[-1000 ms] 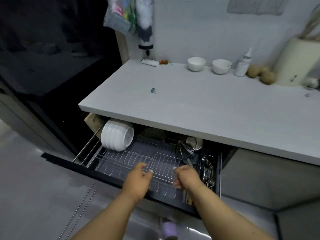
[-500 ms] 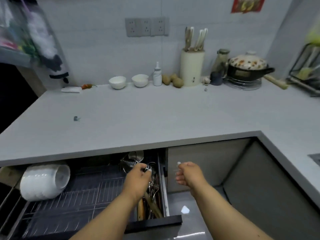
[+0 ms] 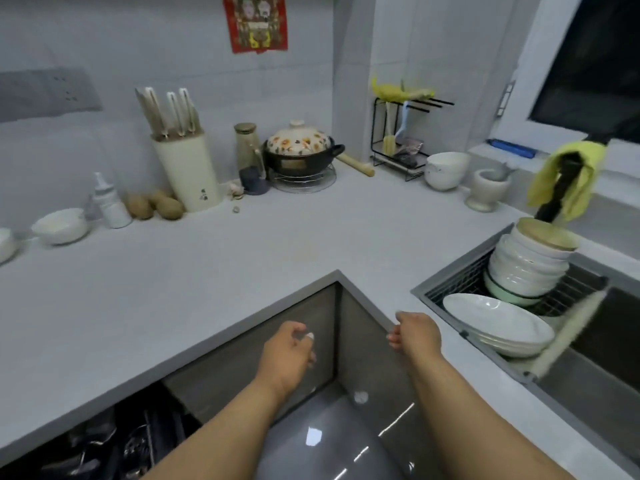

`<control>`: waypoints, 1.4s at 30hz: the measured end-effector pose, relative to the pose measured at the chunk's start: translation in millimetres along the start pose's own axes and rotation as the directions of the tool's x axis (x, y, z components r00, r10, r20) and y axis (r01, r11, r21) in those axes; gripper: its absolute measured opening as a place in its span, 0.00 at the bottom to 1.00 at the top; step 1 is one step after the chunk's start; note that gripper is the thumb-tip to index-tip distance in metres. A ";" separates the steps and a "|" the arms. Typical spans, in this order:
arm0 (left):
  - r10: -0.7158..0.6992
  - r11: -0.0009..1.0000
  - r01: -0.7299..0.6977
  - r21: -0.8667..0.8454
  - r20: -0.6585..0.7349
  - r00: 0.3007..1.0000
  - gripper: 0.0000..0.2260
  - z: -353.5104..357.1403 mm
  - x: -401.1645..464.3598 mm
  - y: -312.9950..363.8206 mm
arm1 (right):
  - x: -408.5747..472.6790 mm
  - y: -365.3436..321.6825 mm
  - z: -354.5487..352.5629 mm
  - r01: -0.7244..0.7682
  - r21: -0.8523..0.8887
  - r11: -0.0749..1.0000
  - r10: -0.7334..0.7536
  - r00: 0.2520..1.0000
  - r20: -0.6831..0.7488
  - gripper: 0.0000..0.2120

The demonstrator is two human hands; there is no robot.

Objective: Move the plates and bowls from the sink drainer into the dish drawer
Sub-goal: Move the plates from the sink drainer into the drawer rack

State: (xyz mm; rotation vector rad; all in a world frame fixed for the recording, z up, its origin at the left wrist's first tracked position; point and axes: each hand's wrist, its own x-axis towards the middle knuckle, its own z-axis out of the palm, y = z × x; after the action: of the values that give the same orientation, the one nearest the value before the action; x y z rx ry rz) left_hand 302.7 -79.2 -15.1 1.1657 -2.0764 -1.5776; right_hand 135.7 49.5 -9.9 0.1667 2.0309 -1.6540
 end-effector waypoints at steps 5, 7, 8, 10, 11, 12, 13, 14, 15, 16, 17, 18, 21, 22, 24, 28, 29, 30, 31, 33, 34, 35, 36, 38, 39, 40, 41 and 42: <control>0.041 0.999 -0.040 -0.012 0.164 0.986 0.05 75.9 28.5 38.8 | 50.3 -11.2 -77.0 -0.037 0.049 0.998 0.048 0.968 -0.247 0.07; 0.058 0.998 -0.063 0.018 0.214 0.975 0.04 100.4 38.4 48.9 | 65.4 -11.4 -101.5 -0.048 0.038 0.998 0.058 0.942 -0.329 0.06; 0.062 0.997 -0.071 0.029 0.235 0.970 0.05 111.5 42.8 53.0 | 73.3 -11.3 -112.6 -0.070 0.019 0.997 0.072 0.925 -0.374 0.09; 0.060 0.995 -0.080 0.064 0.270 0.961 0.07 131.5 50.3 60.1 | 83.8 -14.5 -133.6 -0.159 -0.070 0.985 0.107 0.874 -0.475 0.19; 0.052 0.994 -0.078 0.080 0.284 0.957 0.07 140.5 52.8 63.7 | 88.0 -15.9 -144.0 -0.200 -0.122 0.972 0.110 0.850 -0.516 0.22; 0.045 0.994 -0.072 0.081 0.296 0.954 0.07 148.7 54.8 66.9 | 89.5 -18.2 -152.4 -0.234 -0.171 0.957 0.106 0.831 -0.546 0.23; 0.039 0.995 -0.066 0.076 0.307 0.951 0.07 156.4 56.3 69.7 | 91.6 -19.6 -160.6 -0.252 -0.216 0.943 0.090 0.820 -0.565 0.24; 0.036 0.995 -0.062 0.072 0.316 0.948 0.07 162.8 57.3 72.7 | 93.1 -19.8 -168.5 -0.279 -0.257 0.925 0.088 0.817 -0.570 0.24; 0.032 0.996 -0.059 0.074 0.325 0.945 0.07 168.6 58.2 75.1 | 98.2 -17.0 -174.9 -0.306 -0.308 0.901 0.084 0.818 -0.569 0.24; 0.028 0.996 -0.055 0.073 0.332 0.943 0.07 174.1 59.6 76.6 | 101.4 -16.1 -179.5 -0.323 -0.355 0.877 0.075 0.823 -0.563 0.24; 0.025 0.996 -0.052 0.072 0.338 0.941 0.07 179.1 61.2 77.6 | 106.0 -16.1 -183.1 -0.338 -0.410 0.847 0.063 0.830 -0.555 0.23; 0.023 0.996 -0.052 0.074 0.343 0.939 0.07 183.6 63.1 78.6 | 110.0 -17.4 -185.2 -0.366 -0.457 0.811 0.066 0.833 -0.549 0.23; 0.020 0.992 -0.062 0.107 0.359 0.933 0.04 192.0 69.2 80.2 | 121.7 -22.7 -190.8 -0.452 -0.559 0.695 0.111 0.836 -0.538 0.20; 0.017 0.991 -0.063 0.115 0.365 0.931 0.04 193.7 70.9 80.8 | 124.5 -23.9 -192.6 -0.467 -0.592 0.657 0.124 0.841 -0.526 0.19; 0.011 0.991 -0.060 0.123 0.371 0.929 0.04 196.4 74.5 82.2 | 129.1 -26.6 -195.9 -0.467 -0.682 0.563 0.118 0.862 -0.493 0.18; -0.002 0.989 -0.053 0.140 0.370 0.929 0.05 202.5 82.2 82.7 | 132.9 -31.1 -198.1 -0.414 -0.838 0.357 0.025 0.901 -0.434 0.17; -0.005 0.989 -0.051 0.141 0.370 0.929 0.05 203.9 83.0 82.5 | 133.1 -33.4 -198.2 -0.403 -0.864 0.302 0.027 0.910 -0.415 0.17; -0.007 0.988 -0.050 0.144 0.371 0.929 0.05 205.4 83.7 82.3 | 134.1 -36.4 -197.7 -0.393 -0.885 0.249 0.038 0.917 -0.396 0.17; -0.009 0.988 -0.048 0.145 0.372 0.928 0.05 206.7 83.9 82.1 | 134.9 -39.9 -197.7 -0.389 -0.897 0.209 0.044 0.920 -0.389 0.17; -0.010 0.988 -0.049 0.148 0.374 0.928 0.05 209.0 84.5 82.0 | 138.8 -45.2 -199.7 -0.394 -0.902 0.178 0.054 0.919 -0.391 0.17; -0.010 0.987 -0.051 0.153 0.374 0.927 0.04 210.0 85.0 82.2 | 140.4 -46.4 -200.5 -0.396 -0.902 0.169 0.055 0.918 -0.392 0.17; -0.012 0.986 -0.052 0.160 0.373 0.928 0.04 210.9 85.8 82.0 | 140.3 -47.6 -201.1 -0.400 -0.900 0.172 0.061 0.916 -0.395 0.17; -0.012 0.985 -0.052 0.165 0.370 0.929 0.04 211.8 86.4 81.8 | 141.4 -47.8 -202.0 -0.402 -0.899 0.173 0.062 0.916 -0.397 0.17; -0.011 0.982 -0.058 0.178 0.365 0.931 0.04 213.1 87.4 81.2 | 142.6 -48.1 -203.8 -0.392 -0.902 0.183 0.053 0.920 -0.389 0.17; -0.011 0.981 -0.061 0.186 0.363 0.932 0.04 213.6 87.7 81.0 | 142.9 -48.7 -205.4 -0.388 -0.902 0.189 0.054 0.921 -0.385 0.17; -0.010 0.979 -0.065 0.195 0.361 0.932 0.04 214.2 88.4 80.6 | 144.1 -49.1 -206.5 -0.385 -0.901 0.199 0.064 0.923 -0.380 0.18; -0.012 0.976 -0.067 0.207 0.360 0.933 0.04 214.8 89.0 80.3 | 143.7 -49.5 -207.4 -0.398 -0.895 0.203 0.086 0.918 -0.388 0.18; -0.014 0.973 -0.070 0.220 0.358 0.934 0.05 215.6 89.5 80.0 | 141.3 -50.6 -208.3 -0.413 -0.886 0.213 0.102 0.911 -0.400 0.19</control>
State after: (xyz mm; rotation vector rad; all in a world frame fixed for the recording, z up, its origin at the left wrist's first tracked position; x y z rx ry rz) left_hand 72.5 5.8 -42.2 0.9647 -2.5549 -1.6737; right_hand -70.6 202.3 -3.6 0.2635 2.6431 0.0960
